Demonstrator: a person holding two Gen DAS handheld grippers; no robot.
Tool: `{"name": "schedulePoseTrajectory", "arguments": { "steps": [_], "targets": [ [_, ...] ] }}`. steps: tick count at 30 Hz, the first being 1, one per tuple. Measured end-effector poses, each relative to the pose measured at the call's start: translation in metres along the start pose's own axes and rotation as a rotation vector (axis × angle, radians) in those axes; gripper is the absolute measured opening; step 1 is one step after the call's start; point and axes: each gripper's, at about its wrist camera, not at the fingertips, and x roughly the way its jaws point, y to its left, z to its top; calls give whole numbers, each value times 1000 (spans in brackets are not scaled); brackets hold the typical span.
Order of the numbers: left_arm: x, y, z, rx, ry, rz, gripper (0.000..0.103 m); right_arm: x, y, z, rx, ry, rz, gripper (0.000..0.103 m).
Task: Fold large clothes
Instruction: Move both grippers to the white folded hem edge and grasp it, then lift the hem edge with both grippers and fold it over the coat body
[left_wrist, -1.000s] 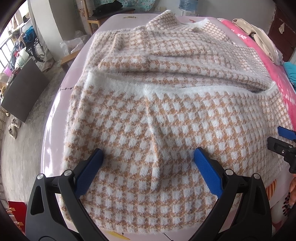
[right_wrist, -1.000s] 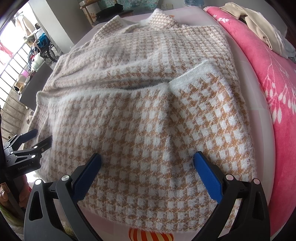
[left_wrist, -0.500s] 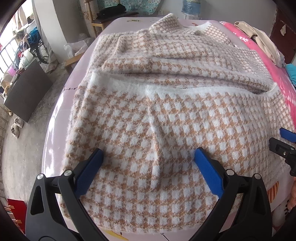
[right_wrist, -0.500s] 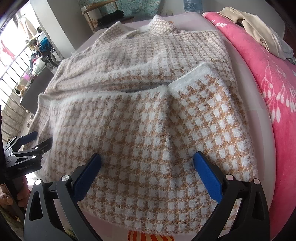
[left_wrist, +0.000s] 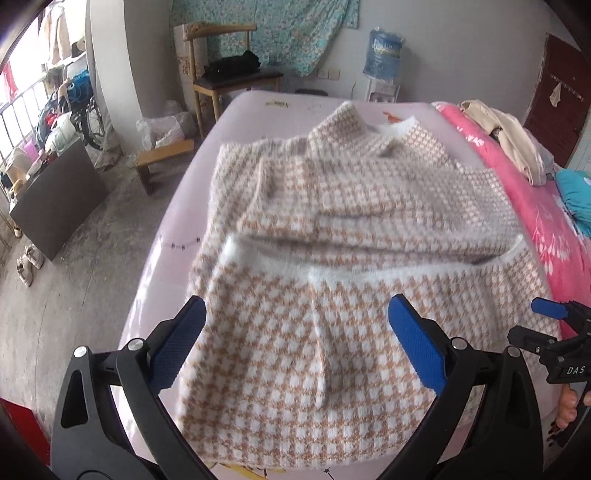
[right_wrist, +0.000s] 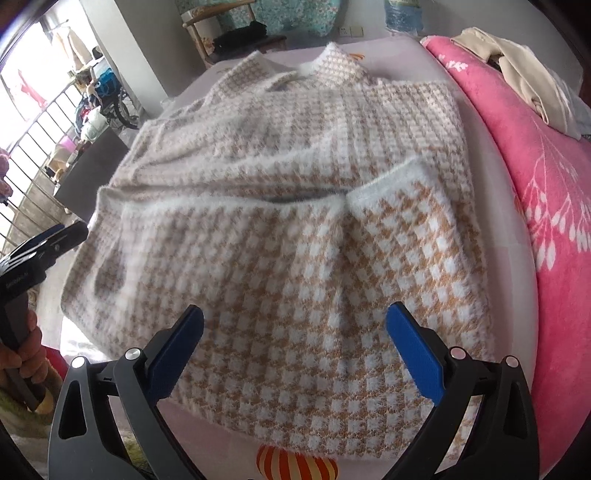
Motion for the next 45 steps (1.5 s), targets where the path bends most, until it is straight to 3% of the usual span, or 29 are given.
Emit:
{"name": "schedulePoseTrajectory", "arguments": {
  "steps": [5,10,15,18,23,28,30,32,35,36,37,40,45],
  "targets": [
    [-20,6,54,34,-117,-45,96,-40,-3,41,-52,-94,64,97],
    [-5,-2,128,47,-165,-123,96,-65,-21,110,-84,-186,65,97],
    [32,-8,195,22,-188,-233,95,-43,-38,190,-68,-179,67,93],
    [74,-16,232,-1,-146,-290,95,-12,-52,235,-19,-132,115,90],
    [163,-41,276,23,-1,-295,95,57,-66,302,47,-51,144,82],
    [244,-56,292,13,126,-269,95,129,-76,345,80,25,100,71],
    [264,-60,291,15,153,-254,94,157,-81,353,101,69,89,62],
    [278,-62,290,13,175,-247,84,176,-85,355,116,102,74,53],
    [292,-61,288,-14,218,-254,54,194,-87,352,125,147,73,27],
    [293,-61,287,-22,226,-269,36,193,-87,350,123,147,84,17],
    [291,-60,287,-24,231,-288,25,189,-86,348,114,135,85,15],
    [265,-63,285,15,179,-315,18,163,-76,340,69,93,103,12],
    [201,-69,274,111,105,-360,15,110,-56,314,-25,36,121,12]
  ]
}}
